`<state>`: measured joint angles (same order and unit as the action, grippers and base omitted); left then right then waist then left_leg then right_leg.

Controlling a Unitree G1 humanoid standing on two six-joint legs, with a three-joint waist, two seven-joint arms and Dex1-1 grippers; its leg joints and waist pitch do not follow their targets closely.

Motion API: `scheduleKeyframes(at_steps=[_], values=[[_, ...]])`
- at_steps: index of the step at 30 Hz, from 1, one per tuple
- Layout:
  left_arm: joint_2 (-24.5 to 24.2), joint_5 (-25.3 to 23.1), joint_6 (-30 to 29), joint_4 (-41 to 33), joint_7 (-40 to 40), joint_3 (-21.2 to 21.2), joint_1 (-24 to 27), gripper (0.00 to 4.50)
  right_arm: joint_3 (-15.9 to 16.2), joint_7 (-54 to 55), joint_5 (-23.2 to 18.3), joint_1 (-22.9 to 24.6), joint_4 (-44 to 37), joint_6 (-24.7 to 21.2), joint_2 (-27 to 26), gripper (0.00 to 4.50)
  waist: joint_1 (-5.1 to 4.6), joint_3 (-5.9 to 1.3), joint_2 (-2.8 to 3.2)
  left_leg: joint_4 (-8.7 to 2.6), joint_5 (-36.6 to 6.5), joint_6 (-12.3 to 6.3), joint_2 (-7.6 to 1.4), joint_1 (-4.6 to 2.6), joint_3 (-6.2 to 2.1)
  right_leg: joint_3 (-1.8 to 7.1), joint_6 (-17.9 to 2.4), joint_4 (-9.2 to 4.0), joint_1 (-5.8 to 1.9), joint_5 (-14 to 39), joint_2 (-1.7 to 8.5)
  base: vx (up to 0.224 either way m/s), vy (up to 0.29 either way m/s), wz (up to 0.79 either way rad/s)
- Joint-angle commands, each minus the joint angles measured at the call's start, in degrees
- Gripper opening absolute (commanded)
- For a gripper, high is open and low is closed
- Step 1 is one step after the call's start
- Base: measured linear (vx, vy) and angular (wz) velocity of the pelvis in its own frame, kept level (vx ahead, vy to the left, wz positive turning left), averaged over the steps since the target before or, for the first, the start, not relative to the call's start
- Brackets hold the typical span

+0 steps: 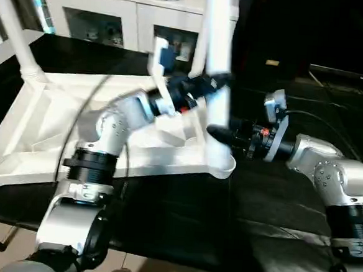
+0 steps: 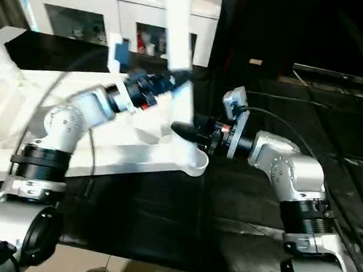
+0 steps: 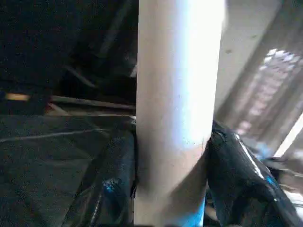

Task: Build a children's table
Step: Insert table leg to table base

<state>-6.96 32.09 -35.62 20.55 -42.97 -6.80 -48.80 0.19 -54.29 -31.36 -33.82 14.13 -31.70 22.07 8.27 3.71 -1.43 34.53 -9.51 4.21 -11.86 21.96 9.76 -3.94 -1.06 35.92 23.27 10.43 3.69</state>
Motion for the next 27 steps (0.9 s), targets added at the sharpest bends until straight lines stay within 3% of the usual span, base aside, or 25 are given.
scheduleKeyframes(at_steps=[1, 3, 6, 11, 21, 24, 27], values=[[-0.7, -2.81, 2.13, -0.24, 2.13, 0.92, -2.43, 1.83, -2.22, 3.72, 1.05, -0.75, -0.41, 2.51, -0.84, 3.52, -0.05, -4.86, -0.31, -3.48, -6.42, -0.46, -1.16, -0.89, -0.2, 2.41, -10.54, -3.83, -3.52, 6.68, 4.18, 0.0, 0.0, 0.0], [-1.29, -3.93, 2.56, -0.54, 2.72, 1.72, -2.6, 1.83, -1.74, 6.46, 3.88, -1.16, -0.73, 5.07, -1.06, 3.62, -0.03, -4.81, -0.3, -3.49, -6.31, -0.12, -1.16, -1.0, -0.14, 2.42, -10.46, -3.84, -3.4, 6.94, 4.17, 0.0, 0.0, 0.0], [-1.9, -5.4, 2.96, -1.86, 3.84, 2.78, -2.78, 1.83, -1.98, 10.74, 4.66, -1.48, -2.07, 2.81, -1.68, 3.94, -0.12, -4.68, -0.32, -3.58, -6.53, 0.35, -1.03, -0.98, -0.07, 2.52, -10.18, -3.89, -3.53, 7.72, 4.13, 0.0, 0.0, 0.0], [-1.87, -5.07, 2.25, -2.99, 4.31, 2.83, -2.96, 1.83, 0.6, 10.51, 6.29, -0.17, -4.15, 2.02, -1.52, 4.25, -0.1, -4.7, -0.25, -3.58, -7.17, 0.18, -1.03, -0.93, -0.08, 2.54, -10.07, -3.89, -3.56, 7.52, 4.15, 0.0, 0.0, 0.0], [-1.27, -8.57, 3.37, -4.89, 6.67, 5.99, -2.53, 1.83, 2.2, 14.15, 5.77, -0.5, -4.94, -0.39, -6.08, 4.25, -0.33, -4.69, 0.05, -3.77, -7.99, 0.71, -1.21, -1.03, -0.21, 2.53, -10.12, -3.94, -3.35, 7.92, 4.2, 0.0, 0.0, 0.0], [-0.08, -9.63, 3.29, -7.14, 8.54, 7.45, -1.54, 1.83, 3.17, 16.92, 7.46, -0.93, -3.02, 0.88, -8.97, 3.9, -0.38, -4.66, -0.1, -3.8, -7.91, 1.22, -1.22, -0.96, -0.17, 2.59, -10.59, -3.89, -3.29, 7.5, 4.29, 0.0, 0.0, 0.0], [1.09, -12.02, 4.3, -8.45, 11.27, 8.89, -0.7, 1.83, 2.88, 20.59, 8.67, -1.72, -1.35, -0.48, -11.39, 3.72, -0.39, -4.55, -0.26, -3.93, -8.2, 1.39, -1.23, -0.97, -0.17, 2.66, -9.71, -4.02, -3.29, 8.83, 4.32, 0.0, 0.0, 0.0]])
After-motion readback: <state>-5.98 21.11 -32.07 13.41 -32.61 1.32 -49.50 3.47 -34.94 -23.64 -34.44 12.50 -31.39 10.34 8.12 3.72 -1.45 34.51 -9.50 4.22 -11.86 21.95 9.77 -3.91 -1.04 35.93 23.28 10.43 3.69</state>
